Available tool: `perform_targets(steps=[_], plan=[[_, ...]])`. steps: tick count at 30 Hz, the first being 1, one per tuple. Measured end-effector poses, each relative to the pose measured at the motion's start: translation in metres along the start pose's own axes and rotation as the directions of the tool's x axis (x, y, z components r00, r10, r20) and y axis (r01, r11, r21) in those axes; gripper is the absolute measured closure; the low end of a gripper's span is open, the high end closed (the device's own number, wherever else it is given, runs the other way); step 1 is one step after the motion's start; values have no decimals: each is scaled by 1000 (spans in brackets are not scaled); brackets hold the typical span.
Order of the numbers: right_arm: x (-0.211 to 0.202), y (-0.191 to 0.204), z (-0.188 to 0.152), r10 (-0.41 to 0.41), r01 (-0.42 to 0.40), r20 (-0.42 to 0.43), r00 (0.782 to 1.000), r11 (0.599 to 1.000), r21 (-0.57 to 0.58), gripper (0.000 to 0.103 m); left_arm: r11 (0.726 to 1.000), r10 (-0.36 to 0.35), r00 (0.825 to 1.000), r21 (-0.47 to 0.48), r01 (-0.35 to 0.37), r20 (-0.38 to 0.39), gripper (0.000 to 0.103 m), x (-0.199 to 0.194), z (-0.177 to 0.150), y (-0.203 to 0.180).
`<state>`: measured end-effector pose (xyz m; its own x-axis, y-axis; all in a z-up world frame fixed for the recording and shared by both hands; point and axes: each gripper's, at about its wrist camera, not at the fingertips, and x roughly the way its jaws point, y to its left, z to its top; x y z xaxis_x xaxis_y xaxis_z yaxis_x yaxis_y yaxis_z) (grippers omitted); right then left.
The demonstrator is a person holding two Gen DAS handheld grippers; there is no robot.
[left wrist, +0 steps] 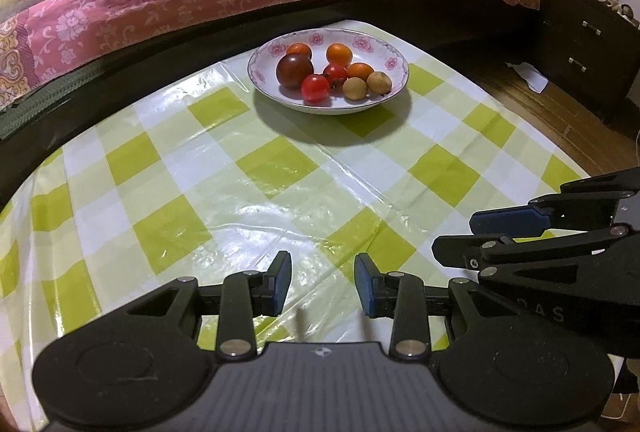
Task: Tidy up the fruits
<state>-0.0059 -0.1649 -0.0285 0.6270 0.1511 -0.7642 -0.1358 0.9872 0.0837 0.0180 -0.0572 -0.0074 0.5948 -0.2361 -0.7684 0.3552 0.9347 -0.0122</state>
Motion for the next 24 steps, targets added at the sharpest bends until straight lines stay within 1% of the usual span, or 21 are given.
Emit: perform_targets(steps=[18,24], plan=[[-11,3,-7,-6,6,5,1000,1000,21,75,999,49,999,-4,-49,16,60,-14,-7,-7],[-15,4,-10,-9,9,8,1000,1000,26,75,997,78,997,-16,-77,28,53,-20,-10,-8]])
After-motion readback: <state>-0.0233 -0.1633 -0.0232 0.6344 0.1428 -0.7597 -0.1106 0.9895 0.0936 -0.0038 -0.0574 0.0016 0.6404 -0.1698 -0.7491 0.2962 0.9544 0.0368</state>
